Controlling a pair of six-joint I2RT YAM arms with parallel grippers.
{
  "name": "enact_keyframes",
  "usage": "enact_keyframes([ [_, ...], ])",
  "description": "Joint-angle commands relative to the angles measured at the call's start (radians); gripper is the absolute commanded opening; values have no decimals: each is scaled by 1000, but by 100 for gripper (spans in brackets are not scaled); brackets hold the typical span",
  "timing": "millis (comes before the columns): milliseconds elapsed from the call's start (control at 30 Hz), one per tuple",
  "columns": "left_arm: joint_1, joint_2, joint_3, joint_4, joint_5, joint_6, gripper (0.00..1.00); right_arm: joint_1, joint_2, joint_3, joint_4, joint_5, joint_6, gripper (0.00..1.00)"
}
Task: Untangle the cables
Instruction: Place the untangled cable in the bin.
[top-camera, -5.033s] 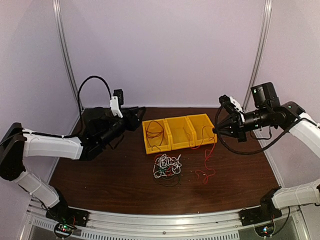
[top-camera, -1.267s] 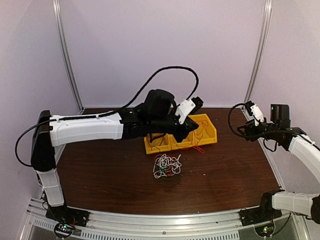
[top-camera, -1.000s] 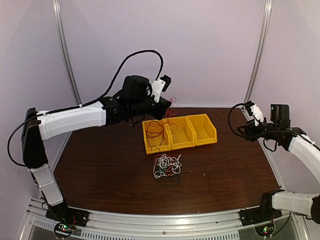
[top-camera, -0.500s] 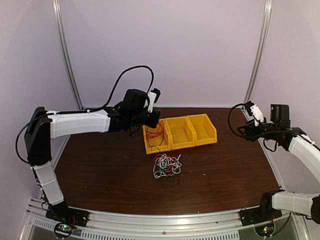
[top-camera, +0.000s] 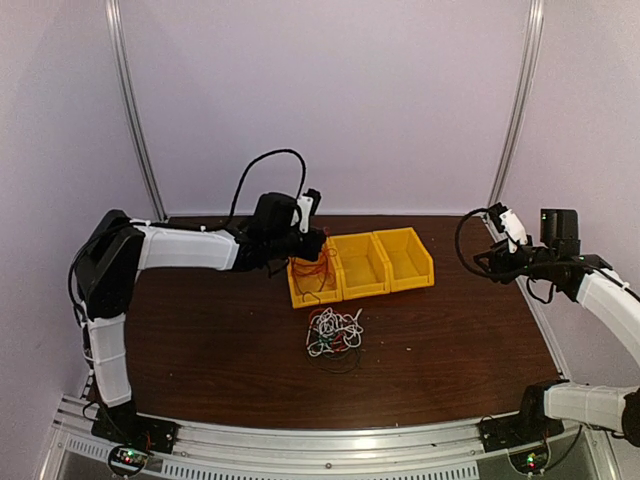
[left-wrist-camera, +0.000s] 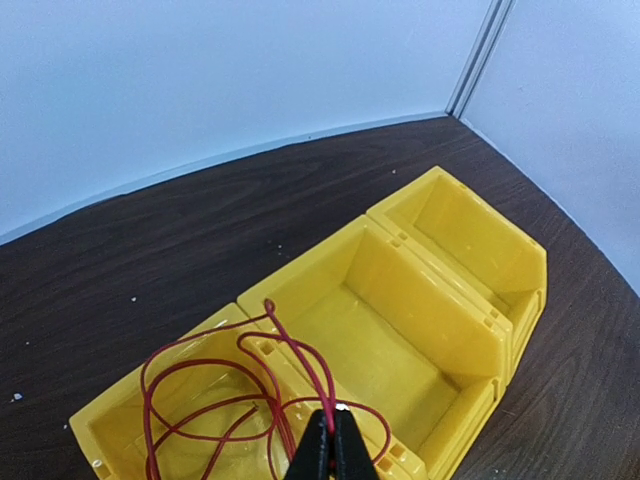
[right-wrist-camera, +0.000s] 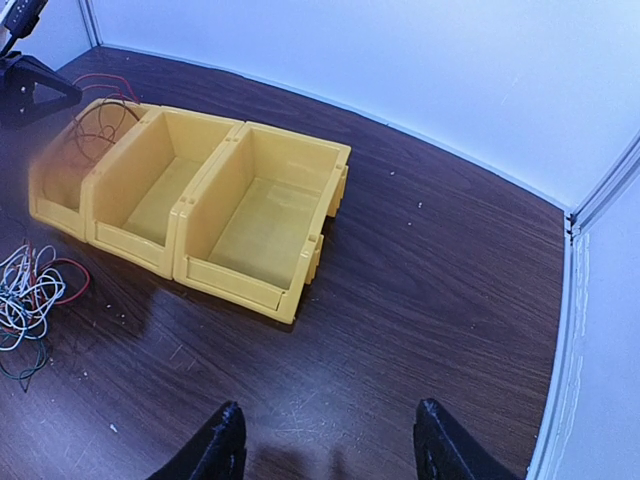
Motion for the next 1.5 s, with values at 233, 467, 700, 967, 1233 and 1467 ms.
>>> enact_keyframes([
  [233,14,33,-26,163,189,-23,3,-8,10,-16,6,-3,-12,57],
  [467,15,-54,-127,82,77,3,4,-8,15,-16,3,-6,-20,57],
  [700,14,-90,-155,-38,-1,-1,4,-8,19,-15,2,-11,-24,58],
  [967,14,-46,-40,-251,-104,-44,3,-8,23,-14,-6,-15,-27,58],
  [1233,11,-44,8,-366,-60,-82,2,-8,29,-13,-10,-22,-31,58],
  [1467,-7,-99,-65,-375,-47,-111,2,-8,32,-12,-12,-26,-35,57],
])
